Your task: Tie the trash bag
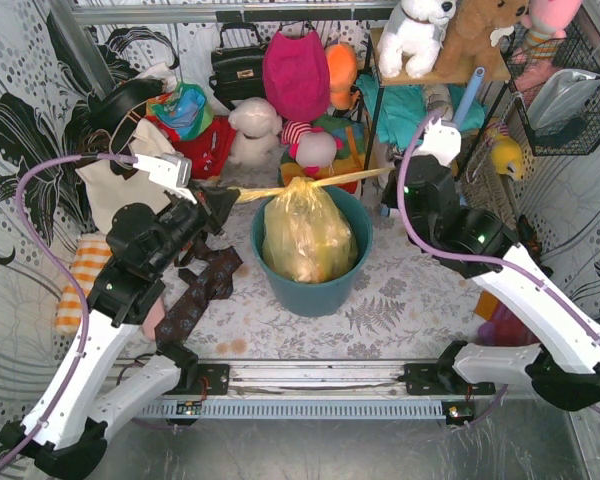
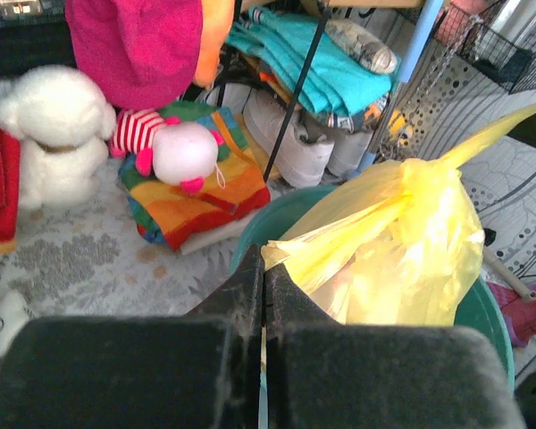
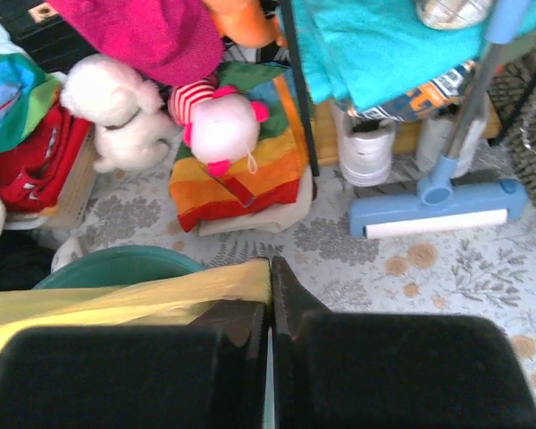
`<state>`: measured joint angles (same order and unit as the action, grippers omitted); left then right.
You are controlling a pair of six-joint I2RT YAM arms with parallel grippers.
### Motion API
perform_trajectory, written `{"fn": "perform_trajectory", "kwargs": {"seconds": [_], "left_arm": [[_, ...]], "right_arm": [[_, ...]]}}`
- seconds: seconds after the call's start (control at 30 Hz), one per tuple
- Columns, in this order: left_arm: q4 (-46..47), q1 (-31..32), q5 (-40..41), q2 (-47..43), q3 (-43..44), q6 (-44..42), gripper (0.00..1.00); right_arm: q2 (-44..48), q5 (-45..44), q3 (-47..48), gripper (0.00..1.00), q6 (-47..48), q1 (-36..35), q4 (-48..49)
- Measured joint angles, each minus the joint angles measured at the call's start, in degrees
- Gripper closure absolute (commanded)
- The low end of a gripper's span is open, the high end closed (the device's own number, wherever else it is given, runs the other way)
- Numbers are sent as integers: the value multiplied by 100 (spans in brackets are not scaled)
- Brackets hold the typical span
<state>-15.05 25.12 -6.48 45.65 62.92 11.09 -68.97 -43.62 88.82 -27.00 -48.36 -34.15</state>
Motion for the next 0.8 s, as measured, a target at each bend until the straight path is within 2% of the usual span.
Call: {"fn": "perform_trajectory", "kwargs": {"seconds": [0.27, 0.43, 0.47, 0.63, 0.73, 0.8], "left_arm": [[-227, -46, 396, -481, -977, 219, 100], [-232, -46, 365, -684, -1447, 367, 100], [-208, -46, 328, -688, -1451, 400, 100], [31, -48, -15, -520, -1303, 538, 100], [190, -48, -192, -400, -1248, 619, 100], [243, -48, -256, -356, -1248, 678, 100]], "right_arm": [[715, -824, -1128, 100, -737, 138, -501], [776, -896, -1375, 100, -802, 144, -566], [804, -772, -1438, 95, -662, 146, -431], [848, 444, -1471, 42, 116, 153, 160], [603, 955, -1080, 21, 101, 153, 166], [494, 1110, -944, 1, -151, 153, 254]]}}
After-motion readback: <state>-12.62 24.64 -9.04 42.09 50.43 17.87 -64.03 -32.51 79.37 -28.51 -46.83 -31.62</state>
